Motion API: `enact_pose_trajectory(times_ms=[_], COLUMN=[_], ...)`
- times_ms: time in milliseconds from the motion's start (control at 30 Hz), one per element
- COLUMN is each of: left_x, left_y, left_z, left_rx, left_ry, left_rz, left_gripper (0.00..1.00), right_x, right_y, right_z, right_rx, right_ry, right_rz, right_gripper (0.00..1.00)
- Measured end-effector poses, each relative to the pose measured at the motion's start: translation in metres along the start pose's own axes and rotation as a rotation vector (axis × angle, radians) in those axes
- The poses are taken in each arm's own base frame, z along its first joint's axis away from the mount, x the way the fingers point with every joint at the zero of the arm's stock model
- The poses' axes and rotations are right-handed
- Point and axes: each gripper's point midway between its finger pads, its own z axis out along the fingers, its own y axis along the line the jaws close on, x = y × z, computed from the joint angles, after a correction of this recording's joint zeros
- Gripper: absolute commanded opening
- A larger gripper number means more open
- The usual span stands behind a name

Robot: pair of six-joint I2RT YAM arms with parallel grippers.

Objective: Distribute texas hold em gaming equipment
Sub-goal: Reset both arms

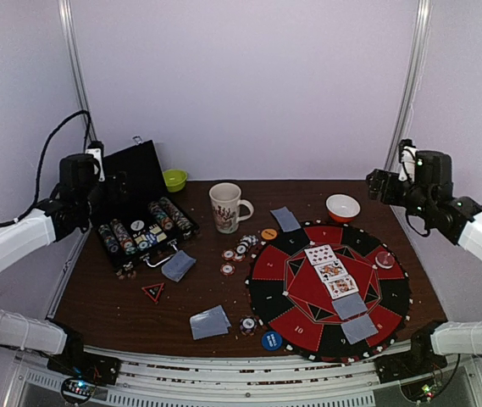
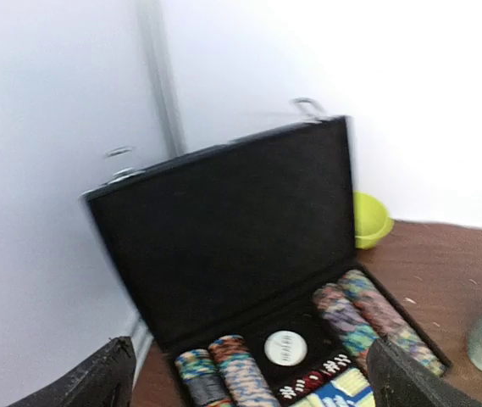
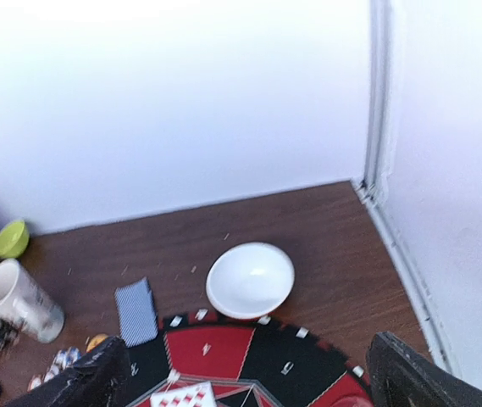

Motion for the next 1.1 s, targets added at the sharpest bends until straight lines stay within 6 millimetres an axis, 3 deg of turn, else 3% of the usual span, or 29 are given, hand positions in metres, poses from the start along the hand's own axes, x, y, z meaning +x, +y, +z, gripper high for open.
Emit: enact_pose_trajectory(times_ms=[100, 167, 233, 367, 433, 700, 933, 1100], left_x=[0.022, 0.042, 0.064, 0.105, 0.120, 0.161, 0.131, 0.126], left_y=[0.052, 0.075, 0.092, 0.104, 0.105, 0.090, 0.073, 0.071], left_z=[-0.010, -0.020, -0.025, -0.017, -0.013, -0.011, -0.010, 0.000], left_rx=[-0.242, -0.364, -0.458, -0.562, -0.569, -0.435, -0.297, -0.207], left_ry=[-0.049, -0.094, -0.127, -0.101, -0.097, -0.157, -0.289, -0.306], left_rz=[-0.062, -0.077, -0.072, 0.006, 0.039, 0.176, 0.155, 0.159], left_gripper=[0.98, 0.98, 0.98, 0.98, 0.98, 0.98, 0.98, 0.98], right_x=[-0.001, 0.017, 0.049, 0.128, 0.150, 0.148, 0.150, 0.128], right_y=[-0.041, -0.066, -0.086, -0.113, -0.119, -0.114, -0.092, -0.088], right_z=[-0.011, -0.015, -0.014, -0.006, -0.003, 0.020, 0.058, 0.072], right_rx=[0.096, 0.162, 0.212, 0.282, 0.296, 0.259, 0.144, 0.125], right_ry=[-0.186, -0.283, -0.340, -0.287, -0.260, -0.306, -0.276, -0.304], right_rz=[0.050, 0.060, 0.043, -0.013, -0.034, -0.053, -0.106, -0.098], right_gripper=[1.00, 1.00, 1.00, 1.00, 1.00, 1.00, 1.00, 1.00])
